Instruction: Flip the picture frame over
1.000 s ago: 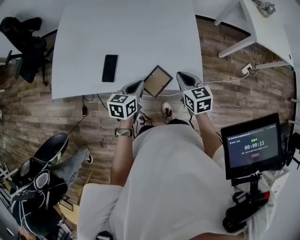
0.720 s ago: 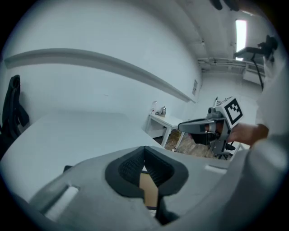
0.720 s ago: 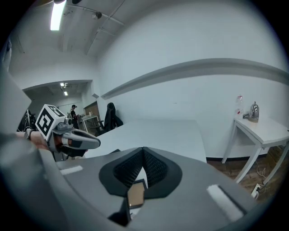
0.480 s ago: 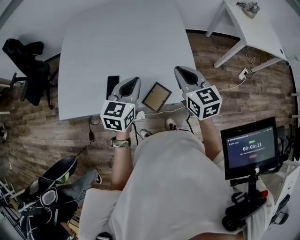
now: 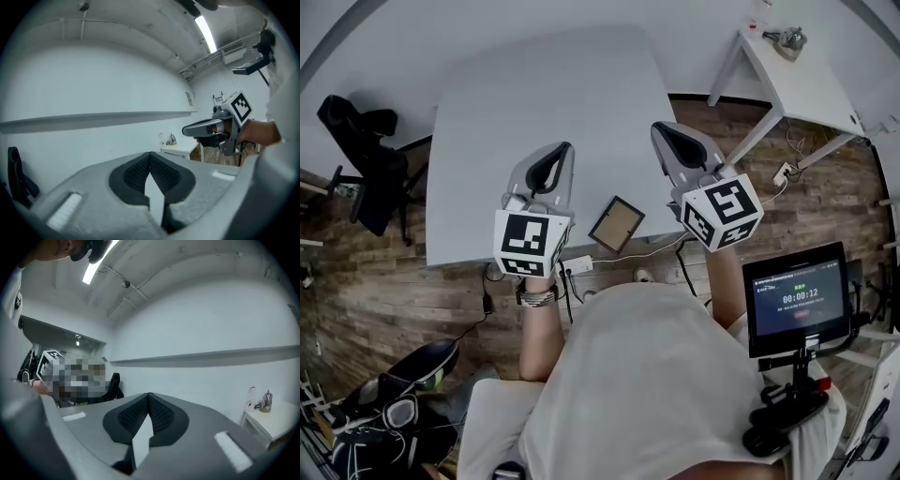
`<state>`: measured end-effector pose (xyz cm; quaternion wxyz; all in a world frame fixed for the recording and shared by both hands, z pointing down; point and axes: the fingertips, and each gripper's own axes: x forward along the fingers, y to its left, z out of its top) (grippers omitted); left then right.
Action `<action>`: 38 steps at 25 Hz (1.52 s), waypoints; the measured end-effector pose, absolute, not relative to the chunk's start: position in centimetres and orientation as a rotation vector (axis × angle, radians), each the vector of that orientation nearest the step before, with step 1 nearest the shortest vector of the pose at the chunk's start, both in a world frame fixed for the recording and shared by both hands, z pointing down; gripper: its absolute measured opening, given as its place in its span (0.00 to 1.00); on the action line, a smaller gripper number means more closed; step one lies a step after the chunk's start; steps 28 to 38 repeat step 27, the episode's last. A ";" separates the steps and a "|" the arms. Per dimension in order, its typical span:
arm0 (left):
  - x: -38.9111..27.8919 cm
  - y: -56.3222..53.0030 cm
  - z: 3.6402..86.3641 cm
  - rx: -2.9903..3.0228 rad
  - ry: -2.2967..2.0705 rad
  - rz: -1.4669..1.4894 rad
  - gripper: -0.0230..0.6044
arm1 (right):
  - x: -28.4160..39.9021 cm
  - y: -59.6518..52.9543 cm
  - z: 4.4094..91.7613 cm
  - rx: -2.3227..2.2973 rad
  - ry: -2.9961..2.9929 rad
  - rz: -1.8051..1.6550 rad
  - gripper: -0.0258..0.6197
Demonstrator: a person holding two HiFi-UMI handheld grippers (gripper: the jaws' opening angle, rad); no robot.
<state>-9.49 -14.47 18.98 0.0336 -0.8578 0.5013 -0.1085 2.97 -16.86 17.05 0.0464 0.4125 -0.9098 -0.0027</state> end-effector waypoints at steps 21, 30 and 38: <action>-9.0 -14.1 15.3 -2.542 1.504 -0.313 0.04 | 2.4 -17.1 14.2 1.262 -2.794 -0.100 0.04; -8.9 -14.2 15.5 -2.555 1.495 -0.312 0.04 | 1.9 -17.1 14.2 1.259 -2.790 -0.105 0.04; -8.9 -14.2 15.5 -2.555 1.495 -0.312 0.04 | 1.9 -17.1 14.2 1.259 -2.790 -0.105 0.04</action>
